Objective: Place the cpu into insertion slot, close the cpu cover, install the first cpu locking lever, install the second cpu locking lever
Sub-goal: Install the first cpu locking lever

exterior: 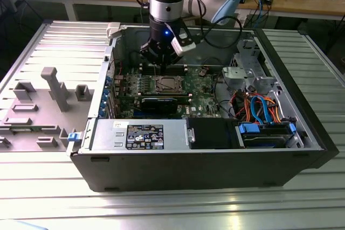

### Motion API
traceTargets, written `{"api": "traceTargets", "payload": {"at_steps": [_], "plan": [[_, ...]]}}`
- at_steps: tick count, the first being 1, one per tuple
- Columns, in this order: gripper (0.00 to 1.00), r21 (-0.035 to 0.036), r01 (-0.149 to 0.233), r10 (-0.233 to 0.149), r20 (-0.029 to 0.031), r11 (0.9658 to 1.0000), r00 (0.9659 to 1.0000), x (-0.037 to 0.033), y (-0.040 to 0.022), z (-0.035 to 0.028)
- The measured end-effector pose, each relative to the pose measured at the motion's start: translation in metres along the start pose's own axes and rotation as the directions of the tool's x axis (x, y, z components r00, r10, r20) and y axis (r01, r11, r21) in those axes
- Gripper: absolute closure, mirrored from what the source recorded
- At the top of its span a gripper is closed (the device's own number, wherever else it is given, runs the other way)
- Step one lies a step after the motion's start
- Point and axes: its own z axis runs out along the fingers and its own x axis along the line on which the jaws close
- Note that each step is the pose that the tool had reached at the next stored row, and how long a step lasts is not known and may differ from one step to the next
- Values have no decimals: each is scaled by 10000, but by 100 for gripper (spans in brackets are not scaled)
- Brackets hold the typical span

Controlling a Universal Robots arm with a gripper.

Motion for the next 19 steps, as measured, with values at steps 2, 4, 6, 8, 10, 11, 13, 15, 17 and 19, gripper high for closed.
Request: {"api": "traceTargets", "payload": {"at_steps": [2, 4, 6, 8, 10, 11, 13, 15, 17, 19], "plan": [[89, 2, 1, -1, 0, 10000, 10000, 6, 2, -5], [89, 1, -3, 3, 1, 10000, 10000, 9, 4, -16], [89, 2, -2, 2, 1, 10000, 10000, 9, 4, -23], [89, 0, -4, 4, 2, 10000, 10000, 11, 6, -30], [89, 2, -2, 2, 1, 10000, 10000, 11, 6, -36], [89, 0, -3, 3, 2, 10000, 10000, 13, 7, -37], [89, 2, -2, 2, 0, 10000, 10000, 14, 7, -43], [89, 1, -3, 3, 1, 10000, 10000, 15, 8, -47], [89, 1, -3, 3, 1, 10000, 10000, 16, 8, -57], [89, 2, -3, 3, 0, 10000, 10000, 16, 8, -62]]}}
